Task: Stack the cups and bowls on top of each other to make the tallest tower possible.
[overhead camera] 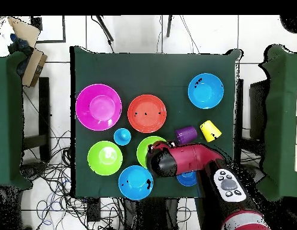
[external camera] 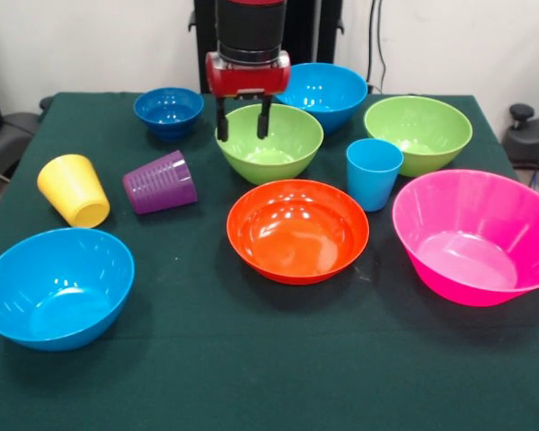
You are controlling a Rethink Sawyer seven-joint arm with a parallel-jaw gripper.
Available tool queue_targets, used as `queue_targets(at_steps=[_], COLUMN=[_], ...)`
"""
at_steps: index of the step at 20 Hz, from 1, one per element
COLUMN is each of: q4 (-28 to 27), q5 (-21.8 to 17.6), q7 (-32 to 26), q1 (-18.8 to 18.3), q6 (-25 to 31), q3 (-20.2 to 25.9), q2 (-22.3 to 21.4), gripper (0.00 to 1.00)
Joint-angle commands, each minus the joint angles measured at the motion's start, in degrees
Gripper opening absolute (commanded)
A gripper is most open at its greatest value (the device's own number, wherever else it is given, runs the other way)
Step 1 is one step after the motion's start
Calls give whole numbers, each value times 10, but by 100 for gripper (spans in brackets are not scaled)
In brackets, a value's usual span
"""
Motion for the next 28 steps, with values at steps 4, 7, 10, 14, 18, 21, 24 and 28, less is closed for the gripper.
queue_targets(at_steps=[4,7,10,14,18,21,24,28], q4=[20,19,22,24,25,28,26,25], q5=[-1,-10,-13,-10,-9,-14,-21,-30], q7=[-22,-14,-12,-14,-24,-31,-39,-67], q1=[-16,-13,-15,-19,-31,-41,-48,-63], q6=[45,34,31,36,39,38,38,52], q3=[73,67,67,72,85,94,102,120], q2=[23,29,28,25,29,33,39,45], gripper=[100,100,100,100,100,100,100,100])
